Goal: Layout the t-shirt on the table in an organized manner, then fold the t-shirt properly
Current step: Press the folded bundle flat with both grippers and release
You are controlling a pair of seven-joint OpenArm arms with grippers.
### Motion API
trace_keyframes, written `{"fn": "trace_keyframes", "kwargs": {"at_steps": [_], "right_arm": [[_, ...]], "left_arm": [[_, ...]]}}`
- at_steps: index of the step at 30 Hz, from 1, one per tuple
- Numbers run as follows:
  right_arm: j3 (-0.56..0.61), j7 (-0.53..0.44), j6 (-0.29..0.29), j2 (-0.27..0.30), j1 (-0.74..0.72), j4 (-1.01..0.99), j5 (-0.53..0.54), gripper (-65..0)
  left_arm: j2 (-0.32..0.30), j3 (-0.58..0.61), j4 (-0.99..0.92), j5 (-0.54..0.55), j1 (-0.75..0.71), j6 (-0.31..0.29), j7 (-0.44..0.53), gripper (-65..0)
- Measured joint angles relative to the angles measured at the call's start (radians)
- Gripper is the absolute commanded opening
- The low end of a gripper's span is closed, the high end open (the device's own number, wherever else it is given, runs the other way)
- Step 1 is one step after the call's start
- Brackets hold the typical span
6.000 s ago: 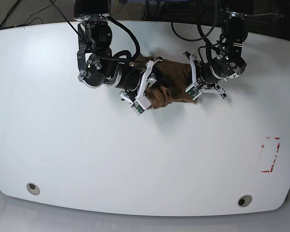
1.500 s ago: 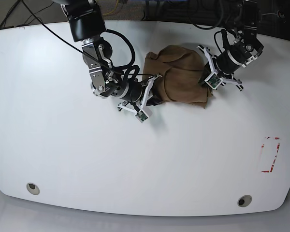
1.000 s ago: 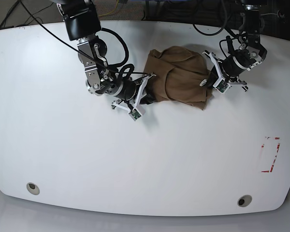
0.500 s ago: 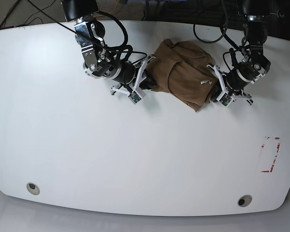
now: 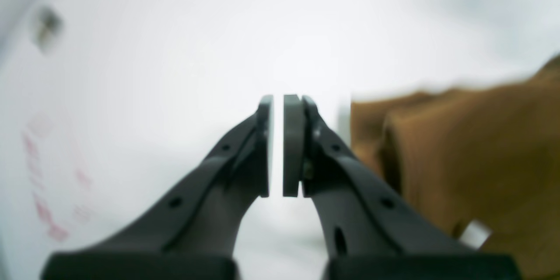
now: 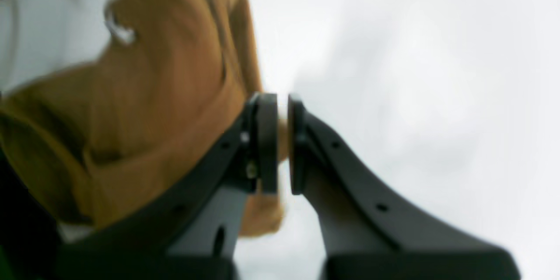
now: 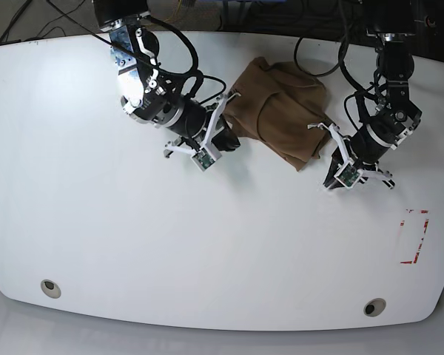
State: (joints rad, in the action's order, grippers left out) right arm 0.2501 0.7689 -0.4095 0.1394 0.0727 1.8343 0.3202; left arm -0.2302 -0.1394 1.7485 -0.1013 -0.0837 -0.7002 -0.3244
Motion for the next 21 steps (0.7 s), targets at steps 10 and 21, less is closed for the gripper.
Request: {"fn": "trace_keyframes", "kwargs": {"at_steps": [10, 21], "right_arm": [[-0.002, 0.007, 0.005, -0.031, -0.089, -0.097, -0.006, -62.0], [-0.006, -0.061, 0.01, -0.053, -0.172, -0.231, -0.008, -62.0]], "left_arm": [[0.058, 0.002, 0.087, 0.003, -0.111, 0.0, -0.096, -62.8], [0.137, 0.003, 0.09, 0.002, -0.274, -0.003, -0.095, -62.8]]}}
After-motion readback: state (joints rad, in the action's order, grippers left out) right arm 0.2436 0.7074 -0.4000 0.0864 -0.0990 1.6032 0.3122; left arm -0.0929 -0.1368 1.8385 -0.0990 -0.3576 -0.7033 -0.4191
